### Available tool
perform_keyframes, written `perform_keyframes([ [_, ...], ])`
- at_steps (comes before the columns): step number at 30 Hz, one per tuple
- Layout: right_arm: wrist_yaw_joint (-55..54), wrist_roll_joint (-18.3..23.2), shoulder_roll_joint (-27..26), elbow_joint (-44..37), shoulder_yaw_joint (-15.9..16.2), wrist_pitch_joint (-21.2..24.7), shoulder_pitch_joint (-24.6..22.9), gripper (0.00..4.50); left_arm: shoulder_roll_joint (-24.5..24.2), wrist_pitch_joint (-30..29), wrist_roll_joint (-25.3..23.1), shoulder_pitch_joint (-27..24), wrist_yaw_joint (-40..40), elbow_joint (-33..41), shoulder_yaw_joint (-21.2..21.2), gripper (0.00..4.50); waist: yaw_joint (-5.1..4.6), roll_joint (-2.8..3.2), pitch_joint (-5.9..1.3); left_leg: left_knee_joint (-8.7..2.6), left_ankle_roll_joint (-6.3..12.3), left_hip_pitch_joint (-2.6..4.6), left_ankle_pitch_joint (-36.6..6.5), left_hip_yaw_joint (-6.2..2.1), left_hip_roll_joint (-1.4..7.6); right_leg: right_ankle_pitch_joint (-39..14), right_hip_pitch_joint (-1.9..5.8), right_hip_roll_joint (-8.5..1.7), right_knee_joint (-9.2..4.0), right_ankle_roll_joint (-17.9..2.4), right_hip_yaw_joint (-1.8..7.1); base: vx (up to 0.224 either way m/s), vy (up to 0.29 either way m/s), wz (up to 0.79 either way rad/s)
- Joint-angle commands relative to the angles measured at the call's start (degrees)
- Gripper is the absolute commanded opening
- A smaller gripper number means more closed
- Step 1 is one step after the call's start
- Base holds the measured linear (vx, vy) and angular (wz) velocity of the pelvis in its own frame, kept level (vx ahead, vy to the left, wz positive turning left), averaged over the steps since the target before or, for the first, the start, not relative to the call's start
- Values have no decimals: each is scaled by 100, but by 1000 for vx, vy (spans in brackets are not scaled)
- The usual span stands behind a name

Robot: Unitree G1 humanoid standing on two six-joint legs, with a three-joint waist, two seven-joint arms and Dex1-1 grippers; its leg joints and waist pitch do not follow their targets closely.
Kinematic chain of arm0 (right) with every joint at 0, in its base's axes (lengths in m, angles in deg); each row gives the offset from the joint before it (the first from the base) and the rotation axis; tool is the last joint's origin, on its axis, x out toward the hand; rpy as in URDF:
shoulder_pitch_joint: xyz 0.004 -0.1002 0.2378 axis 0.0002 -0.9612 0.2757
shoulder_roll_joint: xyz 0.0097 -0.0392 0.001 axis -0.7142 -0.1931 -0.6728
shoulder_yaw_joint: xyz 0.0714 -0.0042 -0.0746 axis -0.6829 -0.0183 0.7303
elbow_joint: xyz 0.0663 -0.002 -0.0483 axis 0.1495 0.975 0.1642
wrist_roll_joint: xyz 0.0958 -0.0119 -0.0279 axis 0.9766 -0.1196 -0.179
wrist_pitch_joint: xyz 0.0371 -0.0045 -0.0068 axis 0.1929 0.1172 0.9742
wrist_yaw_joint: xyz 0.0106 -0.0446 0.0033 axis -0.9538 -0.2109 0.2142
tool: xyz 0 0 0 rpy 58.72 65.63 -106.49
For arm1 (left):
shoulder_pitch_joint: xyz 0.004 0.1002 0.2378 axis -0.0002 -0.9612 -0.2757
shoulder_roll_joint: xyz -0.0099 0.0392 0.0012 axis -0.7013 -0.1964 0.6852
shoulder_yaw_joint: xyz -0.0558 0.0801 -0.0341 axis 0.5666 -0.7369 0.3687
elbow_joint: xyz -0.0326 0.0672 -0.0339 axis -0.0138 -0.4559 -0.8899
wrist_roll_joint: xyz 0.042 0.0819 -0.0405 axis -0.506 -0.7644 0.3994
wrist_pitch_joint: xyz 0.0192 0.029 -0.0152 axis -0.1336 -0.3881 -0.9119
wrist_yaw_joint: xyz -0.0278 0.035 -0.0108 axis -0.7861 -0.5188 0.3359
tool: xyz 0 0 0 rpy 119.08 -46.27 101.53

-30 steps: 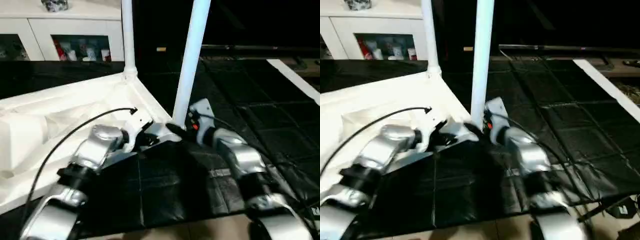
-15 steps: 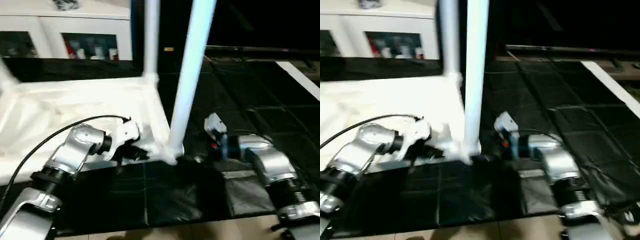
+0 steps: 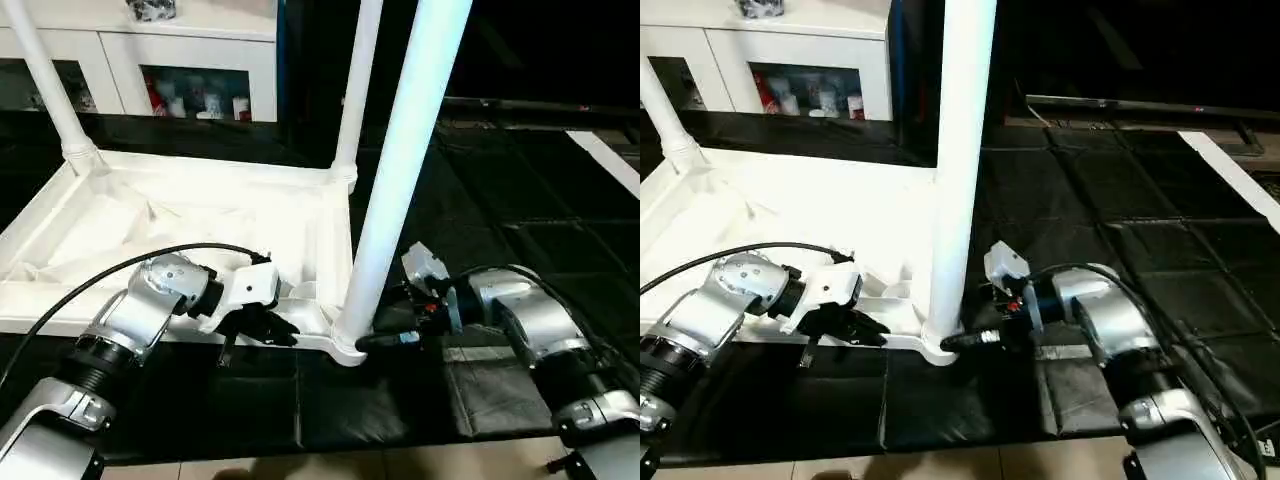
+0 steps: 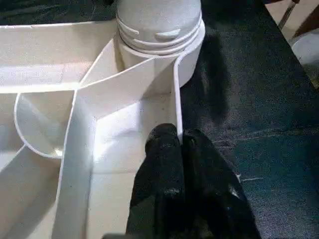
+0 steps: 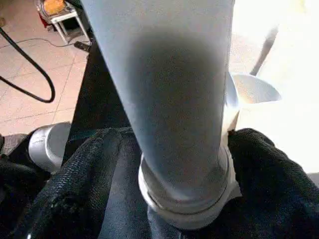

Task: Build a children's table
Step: Rotate leg to tighten

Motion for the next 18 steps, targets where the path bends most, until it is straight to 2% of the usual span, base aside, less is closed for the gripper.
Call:
perform_keyframes([
  [1,64,-24,-3,110,-22,-106,100,327,39,104,-145,-88,233,142,-343,0,-36,12,-366,-392,142,6,-876,34,113,-908,311,-319,-377,-1202,311,0,0,0],
  [14,-7,6,-149,396,-46,-282,175,224,97,195,-202,-41,64,-6,-290,0,-33,25,-371,-386,129,7,-878,37,109,-869,314,-315,-373,-1210,311,0,0,0],
  [18,-40,156,-210,197,-107,-111,1,209,276,-119,-211,38,-337,-198,-142,0,-32,44,-357,-393,90,30,-1027,42,111,-1069,297,-310,-407,-1173,317,0,0,0],
])
